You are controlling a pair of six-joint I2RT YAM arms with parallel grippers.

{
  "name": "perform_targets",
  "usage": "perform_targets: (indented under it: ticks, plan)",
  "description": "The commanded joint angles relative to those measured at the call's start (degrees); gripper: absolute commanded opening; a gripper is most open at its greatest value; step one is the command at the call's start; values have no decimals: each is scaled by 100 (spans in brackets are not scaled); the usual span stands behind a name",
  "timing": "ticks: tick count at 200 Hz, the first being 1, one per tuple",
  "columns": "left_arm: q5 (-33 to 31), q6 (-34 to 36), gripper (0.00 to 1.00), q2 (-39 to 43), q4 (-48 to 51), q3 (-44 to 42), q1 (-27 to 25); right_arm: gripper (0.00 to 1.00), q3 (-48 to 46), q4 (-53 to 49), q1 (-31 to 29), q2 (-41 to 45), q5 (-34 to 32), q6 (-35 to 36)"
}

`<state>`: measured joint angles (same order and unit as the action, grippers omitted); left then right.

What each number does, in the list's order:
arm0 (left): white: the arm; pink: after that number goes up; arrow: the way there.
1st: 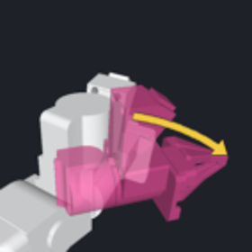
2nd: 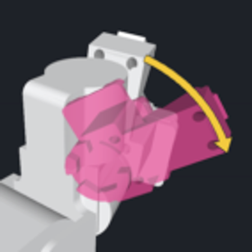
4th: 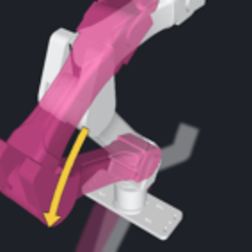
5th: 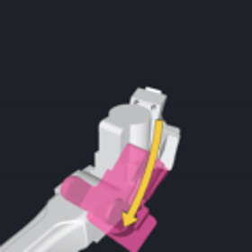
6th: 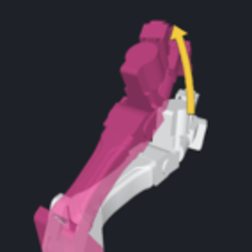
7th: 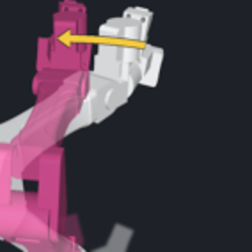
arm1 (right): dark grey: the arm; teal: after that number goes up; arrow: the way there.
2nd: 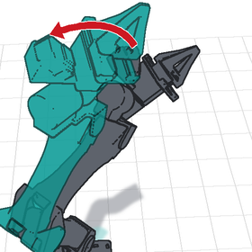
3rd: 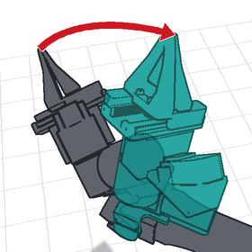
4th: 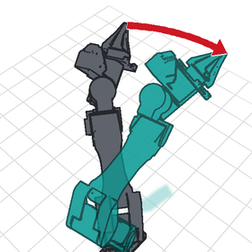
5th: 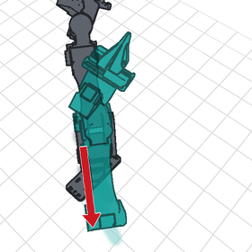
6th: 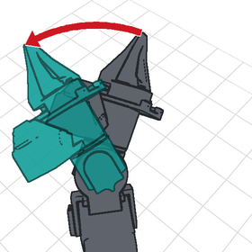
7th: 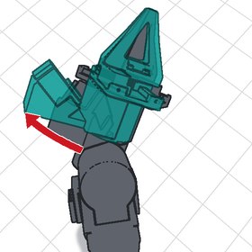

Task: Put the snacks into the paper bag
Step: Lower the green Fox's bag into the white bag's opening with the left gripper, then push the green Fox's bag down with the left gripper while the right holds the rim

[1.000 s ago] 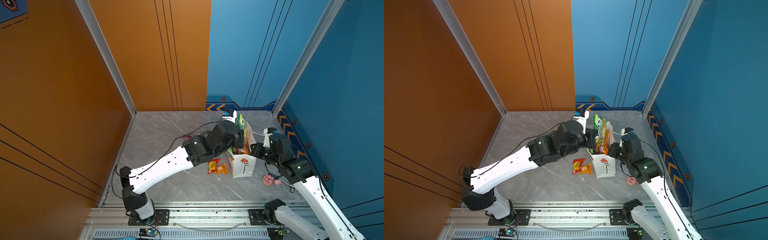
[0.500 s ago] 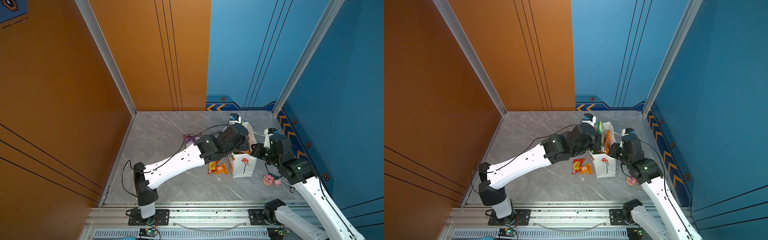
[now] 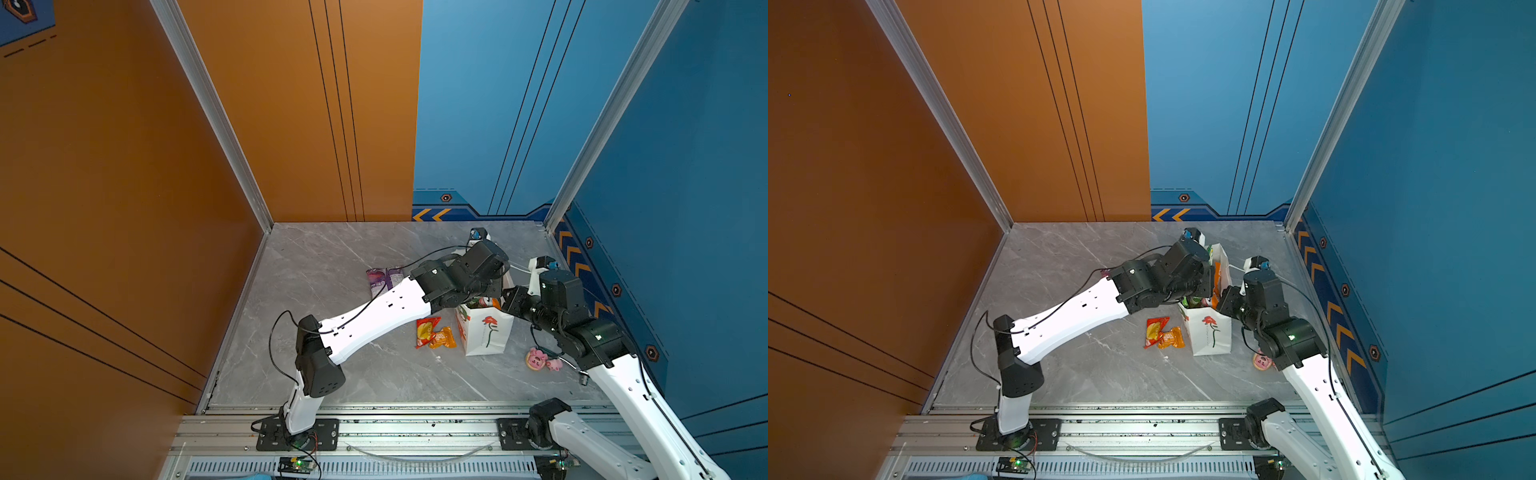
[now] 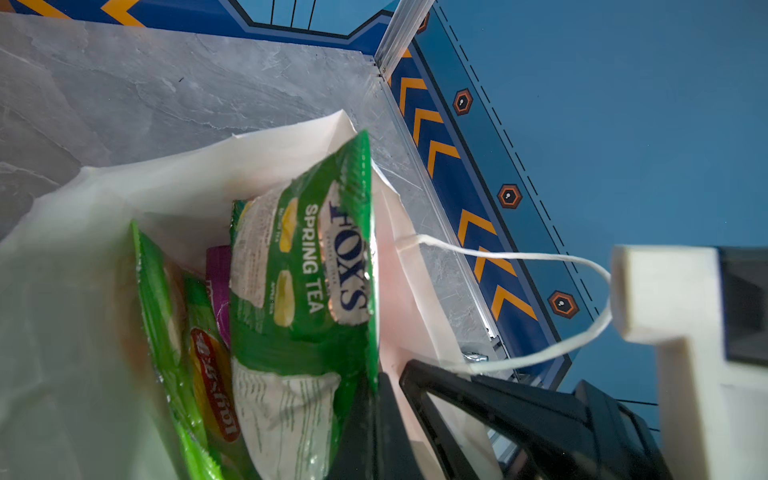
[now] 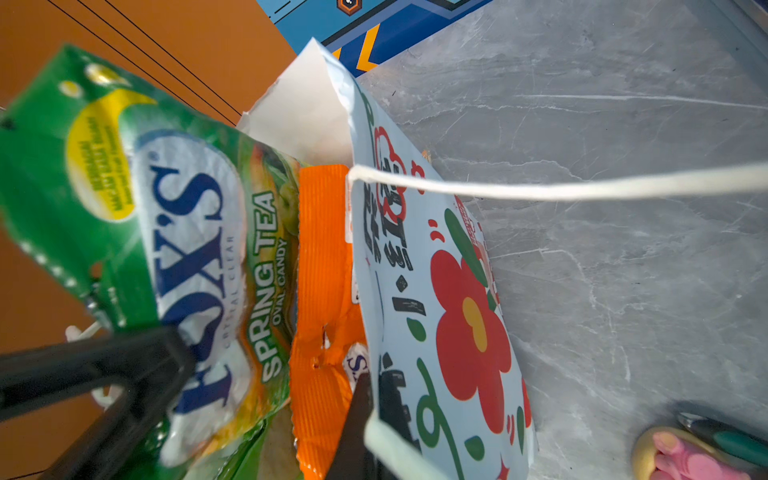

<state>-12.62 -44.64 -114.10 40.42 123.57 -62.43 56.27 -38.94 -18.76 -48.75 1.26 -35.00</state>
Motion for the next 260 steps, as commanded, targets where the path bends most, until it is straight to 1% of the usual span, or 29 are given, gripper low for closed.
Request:
perform_targets:
  ticks: [1,37,127,147,179,212,244,260]
  plan:
    - [211,-9,0,-205,202,419,81,0,-92,290,-40,103,90,-91]
    - [289,52,0,-598,698,1079,171,0,-118,286,-41,119,78,-94]
    - [495,144,0,-1111,1196,1662,434,0,-151,334,-62,94,97,-121]
    - [625,149,0,-1348,1296,1941,421,0,-160,352,-63,80,95,-137]
    - [655,149,0,-1714,1493,2385,419,0,-139,370,-86,50,99,-156]
    - [517,165,0,-1760,1560,2437,425,0,-125,346,-93,50,61,-130]
    - [110,225,0,-1698,1747,2393,431,0,-109,354,-92,28,49,-123]
    - [12,224,0,-1726,1837,2390,458,0,-92,352,-92,14,59,-121]
